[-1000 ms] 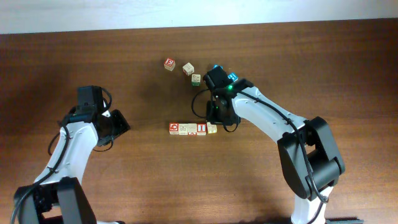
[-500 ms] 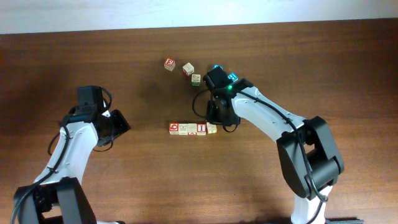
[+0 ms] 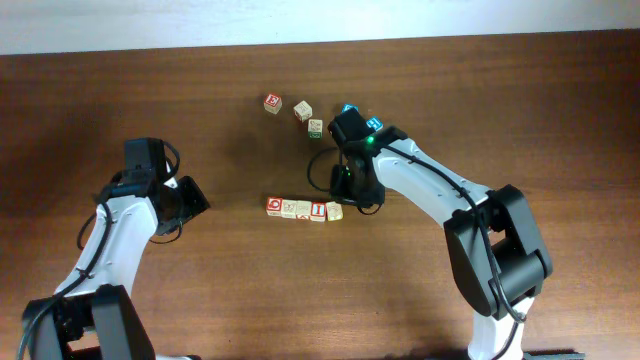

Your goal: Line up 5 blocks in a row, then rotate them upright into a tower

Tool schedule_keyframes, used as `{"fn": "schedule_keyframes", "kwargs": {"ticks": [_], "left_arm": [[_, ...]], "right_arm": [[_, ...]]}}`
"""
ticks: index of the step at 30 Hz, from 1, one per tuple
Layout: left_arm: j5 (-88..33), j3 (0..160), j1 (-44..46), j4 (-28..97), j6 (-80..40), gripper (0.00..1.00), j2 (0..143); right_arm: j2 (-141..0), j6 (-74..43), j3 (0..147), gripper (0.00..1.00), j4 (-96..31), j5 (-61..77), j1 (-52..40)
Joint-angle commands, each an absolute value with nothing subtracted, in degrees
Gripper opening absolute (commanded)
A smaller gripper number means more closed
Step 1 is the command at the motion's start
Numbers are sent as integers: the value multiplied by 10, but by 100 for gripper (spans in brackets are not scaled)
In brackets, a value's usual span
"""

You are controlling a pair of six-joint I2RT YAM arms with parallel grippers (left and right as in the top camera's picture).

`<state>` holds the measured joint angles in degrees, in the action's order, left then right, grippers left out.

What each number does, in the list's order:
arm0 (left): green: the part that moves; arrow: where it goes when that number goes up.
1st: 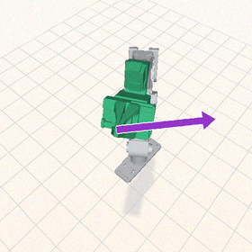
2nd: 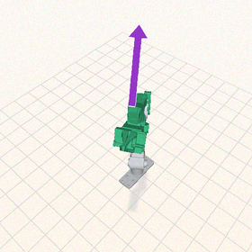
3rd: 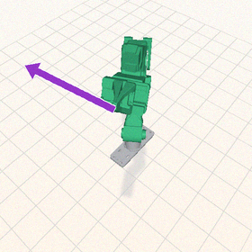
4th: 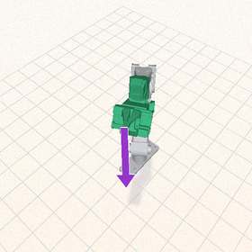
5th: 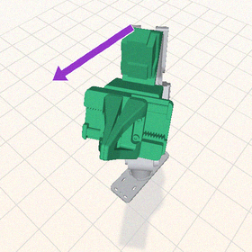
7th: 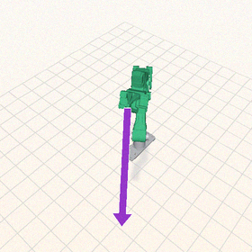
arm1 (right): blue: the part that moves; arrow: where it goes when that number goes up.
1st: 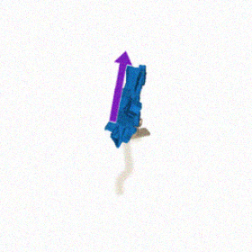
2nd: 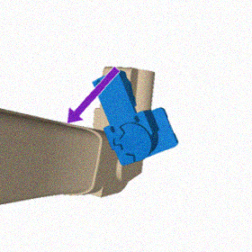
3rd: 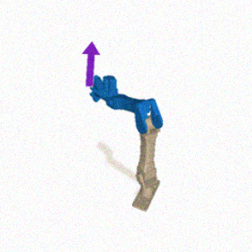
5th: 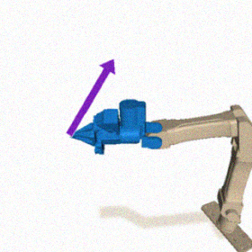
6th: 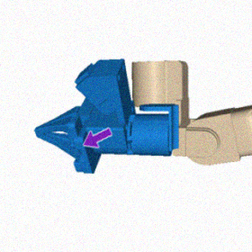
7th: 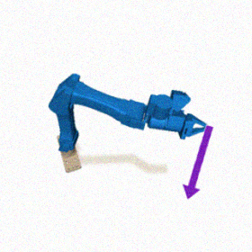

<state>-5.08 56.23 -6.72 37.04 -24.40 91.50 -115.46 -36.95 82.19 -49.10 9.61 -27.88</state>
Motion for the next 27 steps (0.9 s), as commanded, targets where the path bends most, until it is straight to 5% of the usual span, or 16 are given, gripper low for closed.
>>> {"fn": "schedule_keyframes", "kwargs": {"ticks": [1,8,27], "left_arm": [[-48,559,-69,372,-234,50,918],[-68,559,-46,378,-187,42,918],[-66,559,-37,375,-188,45,918]], "right_arm": [[-1171,-382,818,29,-511,103,-260],[-1171,-382,815,29,-532,108,-248],[-1175,-382,815,24,-522,134,-296]]}}
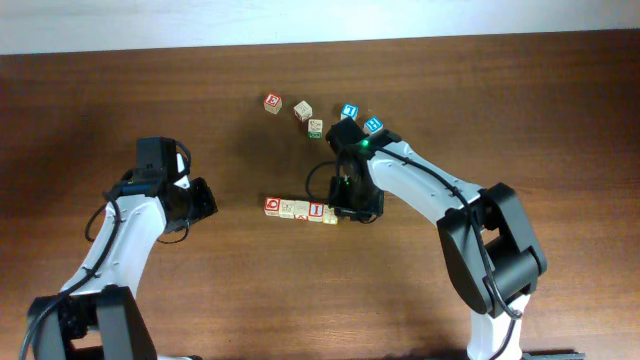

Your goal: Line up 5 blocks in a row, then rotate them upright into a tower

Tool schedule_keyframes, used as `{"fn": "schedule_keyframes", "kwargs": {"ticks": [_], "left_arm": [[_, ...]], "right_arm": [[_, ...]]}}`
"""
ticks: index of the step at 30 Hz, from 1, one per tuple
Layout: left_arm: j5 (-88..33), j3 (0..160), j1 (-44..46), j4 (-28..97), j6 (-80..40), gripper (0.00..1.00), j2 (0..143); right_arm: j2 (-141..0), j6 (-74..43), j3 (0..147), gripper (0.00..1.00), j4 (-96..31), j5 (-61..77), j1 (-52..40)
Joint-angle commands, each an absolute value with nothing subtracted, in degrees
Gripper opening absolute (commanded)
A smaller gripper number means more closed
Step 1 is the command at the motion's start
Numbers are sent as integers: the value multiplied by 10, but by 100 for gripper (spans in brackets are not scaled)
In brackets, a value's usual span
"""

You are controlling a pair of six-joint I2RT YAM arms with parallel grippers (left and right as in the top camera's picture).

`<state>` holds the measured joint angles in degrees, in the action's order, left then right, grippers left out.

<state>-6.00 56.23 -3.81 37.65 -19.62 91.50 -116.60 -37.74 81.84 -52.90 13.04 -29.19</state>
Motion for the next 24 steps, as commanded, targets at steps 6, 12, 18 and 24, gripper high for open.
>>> {"fn": "schedule_keyframes", "kwargs": {"ticks": [6,12,18,24], "left_arm": [[-97,559,-37,378,-168,36,918],[-152,559,-11,365,-44,22,960],[-164,559,28,312,-29,0,1031],[-168,559,48,248,-29,0,1045]], "right_arm": [[-1175,-369,816,25,-521,150,-285],[-1175,-363,816,25,-520,148,-284],[-1175,-354,816,25,-516,144,-284],[-1175,-354,816,21,-516,144,-284]]}}
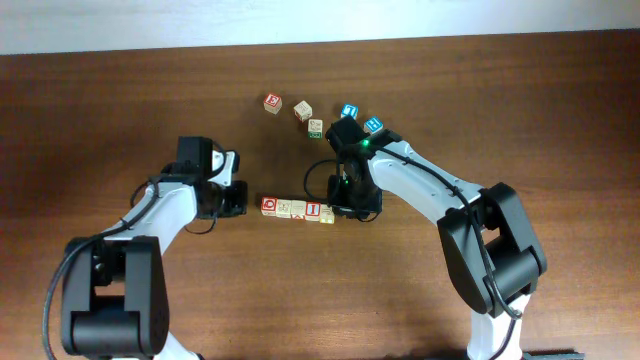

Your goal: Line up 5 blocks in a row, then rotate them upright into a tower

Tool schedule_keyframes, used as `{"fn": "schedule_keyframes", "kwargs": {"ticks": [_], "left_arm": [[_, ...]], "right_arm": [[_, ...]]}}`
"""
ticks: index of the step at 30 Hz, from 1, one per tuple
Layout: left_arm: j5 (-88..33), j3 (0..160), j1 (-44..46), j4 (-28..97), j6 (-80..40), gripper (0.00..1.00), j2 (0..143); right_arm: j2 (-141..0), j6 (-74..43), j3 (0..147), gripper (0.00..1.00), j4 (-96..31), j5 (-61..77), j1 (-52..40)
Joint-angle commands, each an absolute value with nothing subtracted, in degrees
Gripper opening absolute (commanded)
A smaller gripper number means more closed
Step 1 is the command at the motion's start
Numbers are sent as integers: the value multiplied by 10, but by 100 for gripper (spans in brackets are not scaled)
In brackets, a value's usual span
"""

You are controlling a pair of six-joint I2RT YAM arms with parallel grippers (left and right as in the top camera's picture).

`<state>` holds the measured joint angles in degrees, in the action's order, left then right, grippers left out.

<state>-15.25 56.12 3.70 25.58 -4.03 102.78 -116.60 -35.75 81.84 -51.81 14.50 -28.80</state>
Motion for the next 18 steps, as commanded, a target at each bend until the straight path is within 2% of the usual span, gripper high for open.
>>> {"fn": "schedule_keyframes", "kwargs": {"ticks": [1,5,18], "left_arm": [[-170,559,53,248,-29,0,1049],[-232,559,67,247,1,0,1052],[-232,559,69,294,1,0,1052]], "right_arm": [[-1175,-354,816,21,-516,144,-284],[-1175,-354,816,20,-517,147,-284],[-1175,-351,815,20,-478,152,-284]]}}
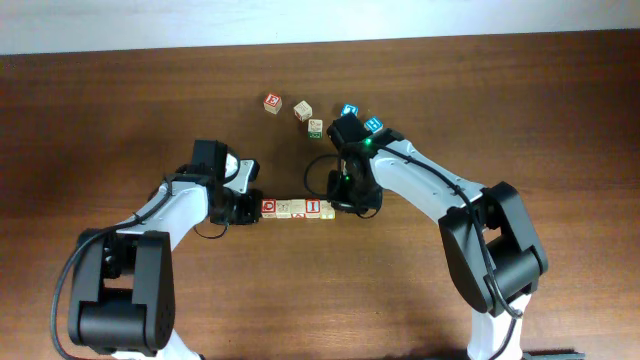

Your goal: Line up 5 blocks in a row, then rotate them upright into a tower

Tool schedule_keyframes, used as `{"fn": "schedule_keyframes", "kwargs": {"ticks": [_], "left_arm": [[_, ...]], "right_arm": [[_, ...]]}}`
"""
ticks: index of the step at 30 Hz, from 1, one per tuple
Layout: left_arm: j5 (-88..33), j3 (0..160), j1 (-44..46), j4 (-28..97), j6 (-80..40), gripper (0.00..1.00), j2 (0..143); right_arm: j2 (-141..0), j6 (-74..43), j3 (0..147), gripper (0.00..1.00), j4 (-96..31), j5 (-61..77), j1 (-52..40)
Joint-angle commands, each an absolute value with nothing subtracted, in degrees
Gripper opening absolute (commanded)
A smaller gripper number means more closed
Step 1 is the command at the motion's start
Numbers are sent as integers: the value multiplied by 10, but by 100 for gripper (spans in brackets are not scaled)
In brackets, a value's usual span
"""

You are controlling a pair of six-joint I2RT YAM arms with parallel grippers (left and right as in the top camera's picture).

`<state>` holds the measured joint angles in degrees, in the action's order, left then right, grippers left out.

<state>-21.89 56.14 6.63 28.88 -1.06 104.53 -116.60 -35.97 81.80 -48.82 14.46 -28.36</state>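
Note:
A short row of wooden blocks lies mid-table: a red-ring block (270,207), a pale block (290,208), a red-letter block (312,208) and a small end block (329,213) partly under the right arm. My left gripper (250,207) sits at the row's left end, right against the red-ring block. My right gripper (345,204) points down at the row's right end, over the end block. From above, the finger gap of either gripper is hidden.
Loose blocks lie behind the row: a red one (272,103), a pale one (302,110), a green-marked one (315,127) and two blue ones (349,111) (373,124). The right arm (420,180) stretches over the table's right middle.
My left gripper has moved right, from a short way off the row to its left end. The row and my right gripper stand almost where they were.
At first my left gripper was far to the left and my right gripper stood at the row's right end. The left one came closer at each moment and now touches the red-ring block. The right end block has shifted slightly left, tighter to the row.

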Motion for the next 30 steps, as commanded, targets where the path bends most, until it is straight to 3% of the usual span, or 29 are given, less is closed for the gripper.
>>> {"fn": "schedule_keyframes", "kwargs": {"ticks": [1,5,6,9,10,16,18,21,24,30], "left_arm": [[-232,559,69,296,1,0,1052],[-229,559,70,296,1,3,1052],[-216,559,70,296,0,9,1052],[-213,575,63,310,-2,8,1052],[-212,586,60,324,1,8,1052],[-212,617,35,372,7,0,1052],[-220,618,14,369,-9,0,1052],[-312,623,-27,366,-8,0,1052],[-354,623,-31,367,-3,0,1052],[-378,623,-32,357,-1,0,1089]], "right_arm": [[-1175,-347,815,20,-475,152,-284],[-1175,-345,816,22,-477,153,-281],[-1175,-343,818,32,-487,153,-272],[-1175,-320,818,32,-497,175,-245],[-1175,-299,818,31,-495,189,-238],[-1175,-198,818,5,-503,226,-208],[-1174,-175,822,4,-504,251,-184],[-1169,-37,840,4,-507,383,-121],[-1176,-54,823,5,-506,384,-116],[-1177,-124,745,5,-388,386,-150]]}}
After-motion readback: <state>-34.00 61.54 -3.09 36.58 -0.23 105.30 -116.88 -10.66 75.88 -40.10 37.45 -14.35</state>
